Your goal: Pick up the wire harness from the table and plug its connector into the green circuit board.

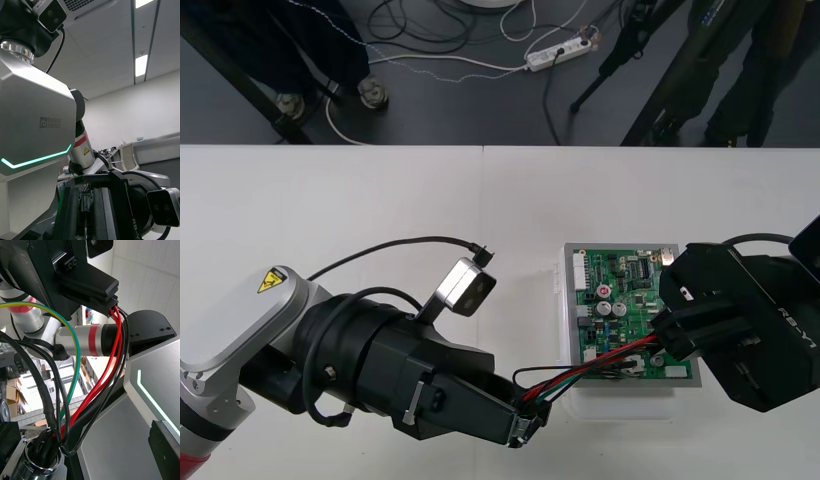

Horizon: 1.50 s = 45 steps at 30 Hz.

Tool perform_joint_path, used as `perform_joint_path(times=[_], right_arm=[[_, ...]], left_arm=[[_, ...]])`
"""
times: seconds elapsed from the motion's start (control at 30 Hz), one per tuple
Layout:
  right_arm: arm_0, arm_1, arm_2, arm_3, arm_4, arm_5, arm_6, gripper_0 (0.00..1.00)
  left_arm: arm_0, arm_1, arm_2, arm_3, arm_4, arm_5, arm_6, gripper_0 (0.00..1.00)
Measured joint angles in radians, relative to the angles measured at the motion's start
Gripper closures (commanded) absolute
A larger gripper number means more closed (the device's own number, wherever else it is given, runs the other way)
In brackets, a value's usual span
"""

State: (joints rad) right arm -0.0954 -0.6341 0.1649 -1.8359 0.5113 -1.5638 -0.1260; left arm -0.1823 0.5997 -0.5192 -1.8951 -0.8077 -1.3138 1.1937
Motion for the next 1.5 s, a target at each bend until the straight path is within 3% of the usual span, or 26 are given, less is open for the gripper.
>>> perform_joint_path(times=[0.4, 1.03, 1.5], right_arm=[[0.000, 0.000, 0.000, 0.000, 0.000, 0.000, 0.000, 1.00], [0.003, -0.001, -0.093, 0.000, 0.030, 0.000, 0.000, 1.00], [0.008, -0.001, -0.148, 0.005, 0.060, 0.000, 0.000, 1.00]], left_arm=[[0.000, 0.000, 0.019, -0.001, -0.001, 0.019, -0.015, 0.00], [-0.002, 0.024, 0.272, -0.007, -0.029, 0.019, -0.055, 0.00], [-0.065, 0.045, 0.372, -0.014, -0.102, 0.019, -0.108, 0.00]])
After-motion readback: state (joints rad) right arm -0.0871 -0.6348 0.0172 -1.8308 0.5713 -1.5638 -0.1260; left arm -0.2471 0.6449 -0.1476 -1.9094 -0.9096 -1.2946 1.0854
